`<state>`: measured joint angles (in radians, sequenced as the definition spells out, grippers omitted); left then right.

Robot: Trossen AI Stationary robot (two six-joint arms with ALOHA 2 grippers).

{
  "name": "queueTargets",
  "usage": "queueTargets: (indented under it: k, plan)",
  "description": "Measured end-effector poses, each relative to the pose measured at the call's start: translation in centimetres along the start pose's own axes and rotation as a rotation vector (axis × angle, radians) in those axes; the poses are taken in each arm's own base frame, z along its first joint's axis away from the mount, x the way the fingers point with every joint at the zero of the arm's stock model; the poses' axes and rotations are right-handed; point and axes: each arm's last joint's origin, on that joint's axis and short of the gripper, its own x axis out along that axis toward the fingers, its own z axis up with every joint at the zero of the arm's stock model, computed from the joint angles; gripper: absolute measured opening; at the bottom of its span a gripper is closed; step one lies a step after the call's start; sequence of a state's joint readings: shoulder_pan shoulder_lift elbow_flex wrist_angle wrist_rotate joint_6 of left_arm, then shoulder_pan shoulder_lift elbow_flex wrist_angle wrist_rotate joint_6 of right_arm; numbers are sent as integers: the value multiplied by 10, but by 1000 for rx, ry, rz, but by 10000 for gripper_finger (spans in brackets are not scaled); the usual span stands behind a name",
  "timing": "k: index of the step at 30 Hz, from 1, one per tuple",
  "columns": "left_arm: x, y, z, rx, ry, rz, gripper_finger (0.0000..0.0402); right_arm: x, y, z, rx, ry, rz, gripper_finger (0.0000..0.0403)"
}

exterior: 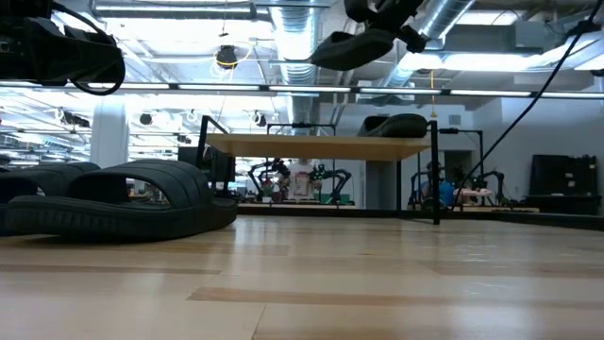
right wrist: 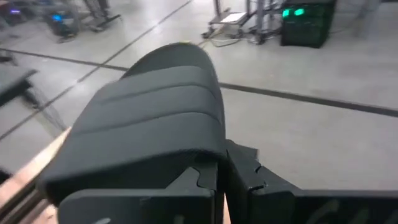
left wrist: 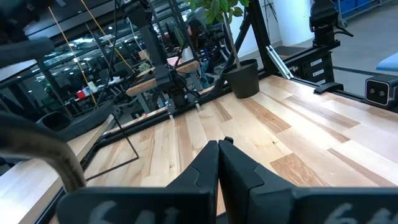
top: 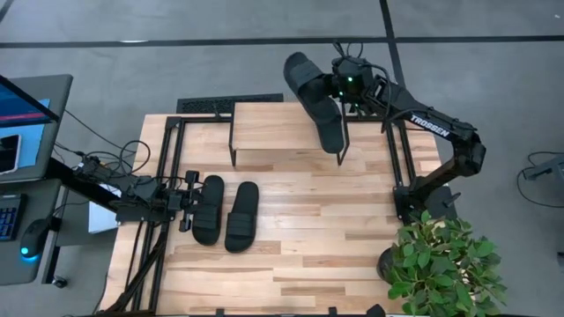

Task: Pick and place slides into the shelf
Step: Put the right black slide on the shelf

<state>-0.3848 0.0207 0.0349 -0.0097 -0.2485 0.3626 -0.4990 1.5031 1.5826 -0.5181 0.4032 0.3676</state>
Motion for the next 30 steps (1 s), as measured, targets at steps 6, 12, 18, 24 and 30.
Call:
queueTargets:
  k: [6, 12, 18, 24, 30]
  plan:
    - [0, 0, 0, 0, 0, 0, 0, 34, 13, -20, -15, 63, -13, 0]
    - [0, 0, 0, 0, 0, 0, 0, 69, 22, -38, -13, 95, -3, 0]
    - [0, 0, 0, 0, 0, 0, 0, 80, 29, -51, -19, 139, 4, 0]
    - [0, 0, 0, 0, -1, -1, 0, 78, 34, -57, -44, 170, -2, 0]
    - [0, 0, 0, 0, 0, -1, 0, 74, 36, -65, -55, 224, -44, 0]
